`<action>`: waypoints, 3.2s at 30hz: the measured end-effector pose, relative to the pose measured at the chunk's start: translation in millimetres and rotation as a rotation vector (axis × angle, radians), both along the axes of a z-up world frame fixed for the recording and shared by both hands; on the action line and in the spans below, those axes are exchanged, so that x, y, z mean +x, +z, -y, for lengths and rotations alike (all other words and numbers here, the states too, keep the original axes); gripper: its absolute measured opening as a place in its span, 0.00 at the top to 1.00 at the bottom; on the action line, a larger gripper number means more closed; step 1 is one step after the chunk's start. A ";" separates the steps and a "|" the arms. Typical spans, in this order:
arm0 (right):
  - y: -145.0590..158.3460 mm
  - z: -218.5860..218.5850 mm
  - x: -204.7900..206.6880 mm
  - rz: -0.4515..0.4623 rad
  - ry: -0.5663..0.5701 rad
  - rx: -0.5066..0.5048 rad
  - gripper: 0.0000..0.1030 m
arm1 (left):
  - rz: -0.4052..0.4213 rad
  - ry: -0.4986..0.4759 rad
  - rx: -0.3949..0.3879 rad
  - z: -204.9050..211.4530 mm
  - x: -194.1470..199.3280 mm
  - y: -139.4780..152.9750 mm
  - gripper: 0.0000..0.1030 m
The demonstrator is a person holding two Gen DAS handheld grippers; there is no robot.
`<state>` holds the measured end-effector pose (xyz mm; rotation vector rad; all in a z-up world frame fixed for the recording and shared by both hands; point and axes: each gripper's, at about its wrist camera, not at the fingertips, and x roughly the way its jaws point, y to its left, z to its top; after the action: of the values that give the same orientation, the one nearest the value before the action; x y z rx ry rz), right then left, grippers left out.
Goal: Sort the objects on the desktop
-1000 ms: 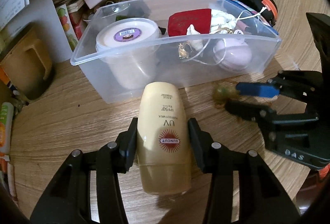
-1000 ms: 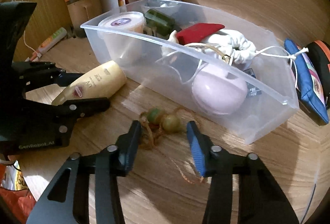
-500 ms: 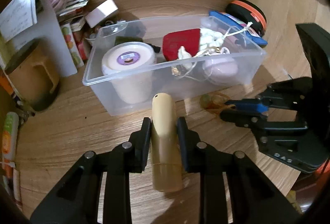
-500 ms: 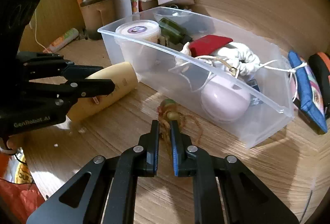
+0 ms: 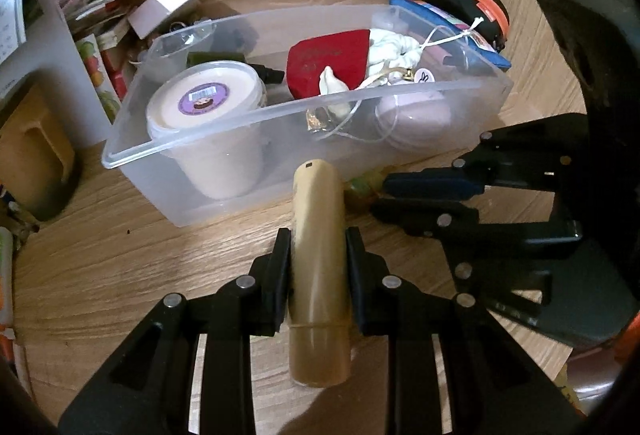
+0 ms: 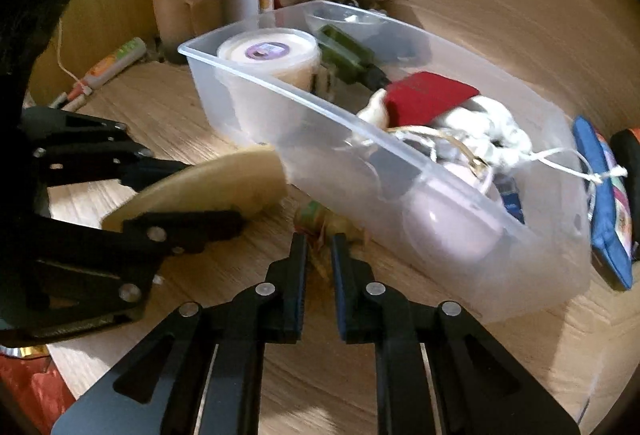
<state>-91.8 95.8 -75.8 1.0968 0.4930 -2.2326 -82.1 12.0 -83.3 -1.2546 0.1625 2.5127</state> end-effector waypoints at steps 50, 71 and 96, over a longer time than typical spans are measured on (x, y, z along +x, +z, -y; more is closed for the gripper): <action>62.0 -15.7 37.1 -0.141 -0.077 -0.080 0.72 | -0.011 0.090 0.091 45.7 12.3 6.7 0.94; 49.6 -39.5 35.5 -0.094 -0.104 -0.144 0.72 | 0.058 -0.020 0.109 22.6 28.2 8.7 0.42; 42.5 -59.2 32.3 -0.063 -0.104 -0.179 0.72 | -0.076 0.075 0.040 5.0 40.0 27.1 0.53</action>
<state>-59.5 154.9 -33.2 0.9818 0.2605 -2.3562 -42.1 6.9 -56.2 -1.1713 0.0840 2.6159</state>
